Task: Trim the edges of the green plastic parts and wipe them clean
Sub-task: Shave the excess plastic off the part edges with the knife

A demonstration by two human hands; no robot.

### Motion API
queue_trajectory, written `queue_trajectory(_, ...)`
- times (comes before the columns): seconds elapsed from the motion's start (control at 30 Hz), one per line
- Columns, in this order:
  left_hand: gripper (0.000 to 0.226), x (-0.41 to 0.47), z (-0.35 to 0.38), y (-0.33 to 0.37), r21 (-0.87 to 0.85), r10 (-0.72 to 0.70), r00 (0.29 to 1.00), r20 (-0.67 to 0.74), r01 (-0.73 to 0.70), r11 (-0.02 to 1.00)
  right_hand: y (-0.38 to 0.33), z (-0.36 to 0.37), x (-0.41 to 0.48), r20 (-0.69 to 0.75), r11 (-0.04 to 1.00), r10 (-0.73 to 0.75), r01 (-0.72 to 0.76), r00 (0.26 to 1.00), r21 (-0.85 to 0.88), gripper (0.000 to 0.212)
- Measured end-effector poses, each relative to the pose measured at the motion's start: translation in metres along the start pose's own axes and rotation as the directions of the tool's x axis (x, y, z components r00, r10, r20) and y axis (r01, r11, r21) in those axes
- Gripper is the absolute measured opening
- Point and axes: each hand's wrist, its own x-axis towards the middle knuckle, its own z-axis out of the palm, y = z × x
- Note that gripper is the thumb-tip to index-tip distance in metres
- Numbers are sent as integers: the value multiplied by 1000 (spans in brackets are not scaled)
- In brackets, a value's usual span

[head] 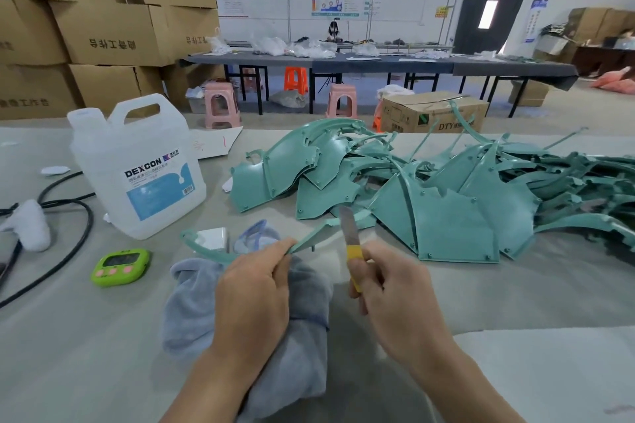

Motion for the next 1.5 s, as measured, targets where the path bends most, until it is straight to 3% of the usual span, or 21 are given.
queue_trajectory(0.2, 27, -3, -1, 4, 13, 57, 998, -25, -57, 998, -2, 6, -5, -37, 988, -155, 154, 987, -23, 24)
queue_trajectory(0.33, 28, -3, -1, 4, 7, 86, 996, -37, -86, 996, 14, 0, 8, -65, 998, 51, -48, 997, 49, 33)
queue_trajectory(0.5, 28, -4, -1, 4, -41, 31, 1000, -6, -31, 999, 34, -13, 20, -117, 957, 261, -273, 958, -98, 32)
queue_trajectory(0.57, 28, -4, -1, 4, -28, 22, 1000, -1, -22, 999, 31, -16, 18, -144, 975, 221, -220, 965, 19, 31)
queue_trajectory(0.67, 27, -6, -1, 3, -7, 14, 1000, -5, -14, 1000, 15, -11, 9, -62, 981, 49, -36, 997, 191, 28)
queue_trajectory(0.77, 25, -7, 0, 2, -24, 19, 999, -41, -20, 1000, 11, 1, 6, 17, 998, -16, 14, 1000, 69, 33)
queue_trajectory(0.9, 25, -7, -1, 1, -37, 11, 998, -65, -14, 999, 32, -1, 17, -119, 959, 276, -282, 954, -33, 32)
queue_trajectory(0.97, 26, -7, -1, 1, -51, 31, 998, -53, -33, 998, 43, -8, 20, -200, 926, 346, -368, 917, -86, 35)
queue_trajectory(1.13, 30, -8, -6, 1, -139, 148, 988, -50, -153, 978, 52, -20, 20, -246, 820, 384, -451, 890, -352, 41)
queue_trajectory(1.2, 29, -6, -6, 0, -175, 204, 977, -67, -213, 961, 48, -23, 20, -333, 765, 292, -428, 896, -481, 33)
queue_trajectory(1.23, 28, -5, -5, 0, -189, 215, 974, -76, -226, 956, 45, -24, 20, -373, 793, 225, -392, 900, -467, 33)
queue_trajectory(1.3, 32, -2, -5, -1, -229, 194, 978, -71, -205, 952, 37, -24, 18, -353, 940, 220, -294, 909, -172, 43)
queue_trajectory(1.37, 41, -1, -4, -1, -281, 156, 987, -48, -163, 946, 23, -20, 16, -176, 959, 264, -239, 948, 150, 47)
queue_trajectory(1.4, 45, 0, -3, -2, -353, 106, 994, -18, -106, 930, 18, -17, 14, -70, 955, 249, -233, 966, 184, 38)
queue_trajectory(1.47, 51, 1, -3, 0, -589, -66, 996, 53, 84, 804, 11, -8, 9, 89, 950, 225, -239, 970, 199, 9)
queue_trajectory(1.5, 53, 3, -3, 1, -693, -138, 986, 92, 162, 703, 6, -4, 6, 154, 927, 248, -280, 957, 248, 9)
